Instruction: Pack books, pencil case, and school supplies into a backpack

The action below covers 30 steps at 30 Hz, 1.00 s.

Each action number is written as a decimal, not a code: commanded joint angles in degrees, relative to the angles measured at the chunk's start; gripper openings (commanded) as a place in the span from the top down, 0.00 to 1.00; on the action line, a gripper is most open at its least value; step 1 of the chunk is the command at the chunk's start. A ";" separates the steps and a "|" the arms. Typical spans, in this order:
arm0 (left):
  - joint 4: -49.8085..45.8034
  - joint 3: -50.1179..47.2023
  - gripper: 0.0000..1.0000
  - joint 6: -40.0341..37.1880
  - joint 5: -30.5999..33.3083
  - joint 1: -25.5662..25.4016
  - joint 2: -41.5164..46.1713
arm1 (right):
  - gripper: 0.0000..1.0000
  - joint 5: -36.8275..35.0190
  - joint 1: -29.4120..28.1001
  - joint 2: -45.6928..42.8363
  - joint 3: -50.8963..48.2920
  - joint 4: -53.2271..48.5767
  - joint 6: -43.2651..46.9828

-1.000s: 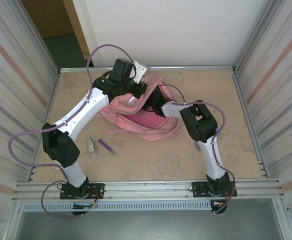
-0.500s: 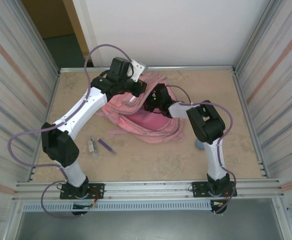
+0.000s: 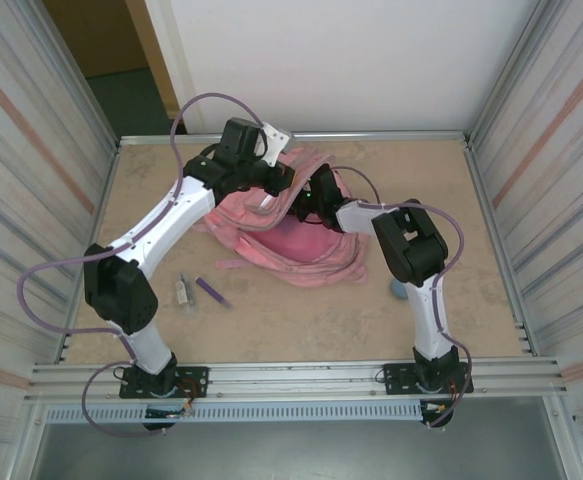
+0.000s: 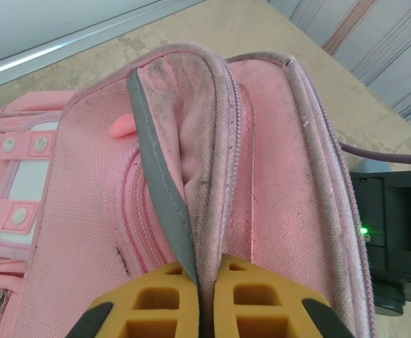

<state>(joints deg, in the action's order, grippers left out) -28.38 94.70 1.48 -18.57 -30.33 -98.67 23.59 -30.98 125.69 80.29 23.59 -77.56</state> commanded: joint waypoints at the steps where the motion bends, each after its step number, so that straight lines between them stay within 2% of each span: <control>1: 7.54 0.71 1.00 0.11 -2.72 0.73 3.58 | 0.91 -1.49 -1.45 4.20 4.21 2.35 -1.71; 4: 8.00 0.30 1.00 0.51 -3.45 0.72 3.58 | 0.92 -2.91 -2.47 8.05 8.49 4.14 -3.12; 7: 8.31 -0.08 1.00 0.63 -4.07 0.71 3.51 | 0.90 -4.58 -3.23 10.29 12.37 1.51 -1.96; 11: 8.02 -0.77 1.00 -0.25 -2.52 0.78 3.66 | 0.75 -3.75 -3.03 9.92 13.25 -1.79 -1.10; 14: 10.25 -3.04 1.00 0.02 -1.57 1.01 3.62 | 0.65 -3.80 -2.30 6.06 10.33 -5.42 0.84; 19: 10.30 -3.85 1.00 1.25 0.30 2.24 2.10 | 0.54 -2.25 -0.31 -0.35 4.74 -8.24 3.87; 26: 12.80 -6.84 1.00 3.17 1.42 4.05 1.19 | 0.50 -1.23 0.76 -9.47 -4.71 -8.04 5.21; 30: 12.88 -7.17 1.00 3.15 -1.22 4.05 -0.03 | 0.51 0.93 2.46 -12.32 -7.24 -9.36 7.63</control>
<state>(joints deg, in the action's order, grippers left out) -19.64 87.57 4.58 -19.31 -27.31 -98.78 22.52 -29.58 116.75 74.15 15.90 -72.95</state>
